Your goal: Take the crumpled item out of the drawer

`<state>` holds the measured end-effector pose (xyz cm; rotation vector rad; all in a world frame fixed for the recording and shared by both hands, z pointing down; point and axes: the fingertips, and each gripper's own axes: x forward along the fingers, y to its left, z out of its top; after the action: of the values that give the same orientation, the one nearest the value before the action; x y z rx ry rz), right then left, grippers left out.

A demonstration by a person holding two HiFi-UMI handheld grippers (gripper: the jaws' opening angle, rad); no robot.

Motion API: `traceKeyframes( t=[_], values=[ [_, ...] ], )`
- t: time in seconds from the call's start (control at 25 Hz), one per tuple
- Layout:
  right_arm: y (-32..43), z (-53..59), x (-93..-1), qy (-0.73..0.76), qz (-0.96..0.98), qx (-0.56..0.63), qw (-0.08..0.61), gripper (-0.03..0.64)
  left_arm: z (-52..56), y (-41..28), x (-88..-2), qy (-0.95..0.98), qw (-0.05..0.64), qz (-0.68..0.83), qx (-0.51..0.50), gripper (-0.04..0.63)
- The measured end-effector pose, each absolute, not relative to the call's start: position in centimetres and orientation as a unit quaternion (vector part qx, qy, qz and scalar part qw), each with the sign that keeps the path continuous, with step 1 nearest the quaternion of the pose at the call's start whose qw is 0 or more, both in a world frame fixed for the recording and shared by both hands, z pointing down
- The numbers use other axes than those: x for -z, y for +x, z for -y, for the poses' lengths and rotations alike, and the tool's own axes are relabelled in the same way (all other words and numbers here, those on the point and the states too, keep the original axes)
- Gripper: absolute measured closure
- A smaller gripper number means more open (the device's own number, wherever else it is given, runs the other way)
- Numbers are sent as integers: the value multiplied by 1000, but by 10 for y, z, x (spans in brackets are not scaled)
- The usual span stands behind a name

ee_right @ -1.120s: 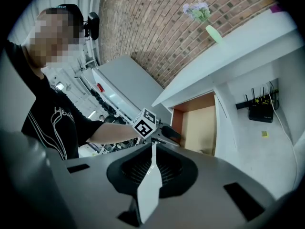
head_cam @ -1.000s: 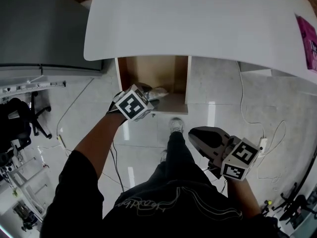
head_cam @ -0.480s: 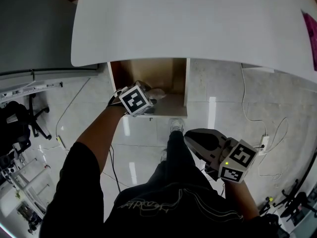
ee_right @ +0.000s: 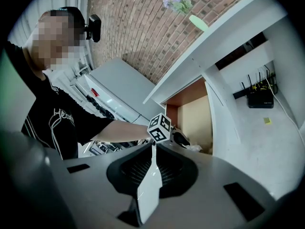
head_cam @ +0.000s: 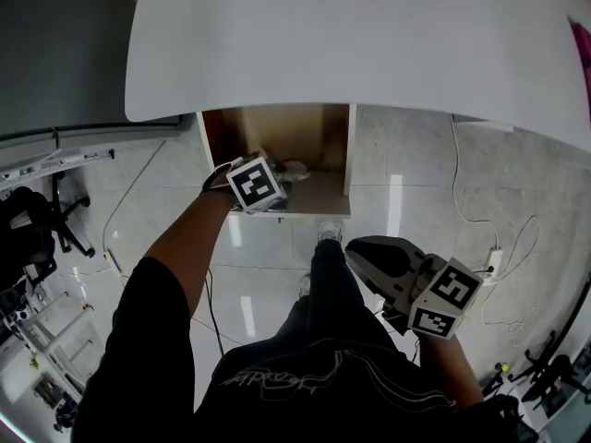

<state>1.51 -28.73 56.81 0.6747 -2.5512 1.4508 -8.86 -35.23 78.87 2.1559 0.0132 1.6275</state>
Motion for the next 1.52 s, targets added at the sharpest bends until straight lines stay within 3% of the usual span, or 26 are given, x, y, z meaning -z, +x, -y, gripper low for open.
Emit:
traceKeyframes(
  t=[0.16, 0.96, 1.52],
  values=[
    [9, 290, -570, 220, 845, -483, 63, 561, 352, -91, -790, 779, 212, -8, -590, 491],
    [2, 284, -537, 227, 867, -434, 93, 563, 362, -91, -728, 811, 186, 62, -551, 528],
    [-11, 244, -450, 240, 890, -379, 78, 563, 333, -98, -568, 866, 121, 162, -458, 529]
  ],
)
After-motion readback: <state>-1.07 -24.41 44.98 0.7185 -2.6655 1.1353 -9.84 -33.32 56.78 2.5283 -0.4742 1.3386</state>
